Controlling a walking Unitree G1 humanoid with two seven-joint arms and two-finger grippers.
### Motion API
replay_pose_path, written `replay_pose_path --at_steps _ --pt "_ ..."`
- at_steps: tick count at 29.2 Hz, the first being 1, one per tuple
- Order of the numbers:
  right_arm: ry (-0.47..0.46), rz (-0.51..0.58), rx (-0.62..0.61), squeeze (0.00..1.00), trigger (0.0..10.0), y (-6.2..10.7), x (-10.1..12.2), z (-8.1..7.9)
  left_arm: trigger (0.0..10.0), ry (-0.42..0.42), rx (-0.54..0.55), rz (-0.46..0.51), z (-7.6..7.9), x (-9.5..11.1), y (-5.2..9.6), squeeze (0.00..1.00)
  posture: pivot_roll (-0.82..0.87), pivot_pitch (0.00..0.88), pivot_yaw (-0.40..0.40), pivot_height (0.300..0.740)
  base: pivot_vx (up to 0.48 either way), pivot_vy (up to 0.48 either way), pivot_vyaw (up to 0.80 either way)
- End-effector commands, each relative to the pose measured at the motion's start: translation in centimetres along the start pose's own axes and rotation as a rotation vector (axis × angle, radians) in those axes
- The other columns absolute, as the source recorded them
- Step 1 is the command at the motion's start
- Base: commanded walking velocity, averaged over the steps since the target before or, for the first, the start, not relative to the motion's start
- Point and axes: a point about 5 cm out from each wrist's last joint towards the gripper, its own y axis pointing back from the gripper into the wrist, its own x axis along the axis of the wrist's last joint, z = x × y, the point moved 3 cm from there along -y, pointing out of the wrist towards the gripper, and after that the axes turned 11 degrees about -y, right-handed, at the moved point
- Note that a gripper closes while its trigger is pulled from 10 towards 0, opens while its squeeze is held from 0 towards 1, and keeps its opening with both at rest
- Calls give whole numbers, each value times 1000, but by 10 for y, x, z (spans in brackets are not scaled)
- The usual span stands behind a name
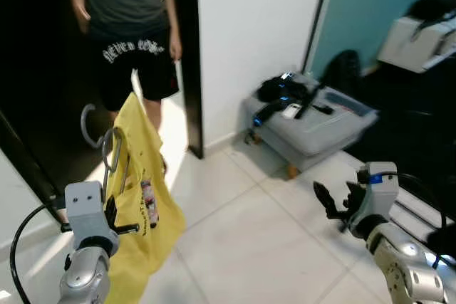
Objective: Hang hanger
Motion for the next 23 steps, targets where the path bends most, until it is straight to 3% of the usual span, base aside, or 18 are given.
replay_pose_path --at_steps 1,5,23 --pt "11 -33 11 0 10000 -1 -3 -1 10000 15 14 37 -1 8 -1 0 -51 0 -79 740 0 0 -800" --pt "16 -47 25 0 10000 -4 -2 -1 10000 30 7 36 2 8 -2 0 -42 0 -91 740 0 0 -800" --pt "-85 6 -13 0 10000 -3 0 4 10000 -34 -120 34 15 7 -9 0 -68 0 -12 740 0 0 -800"
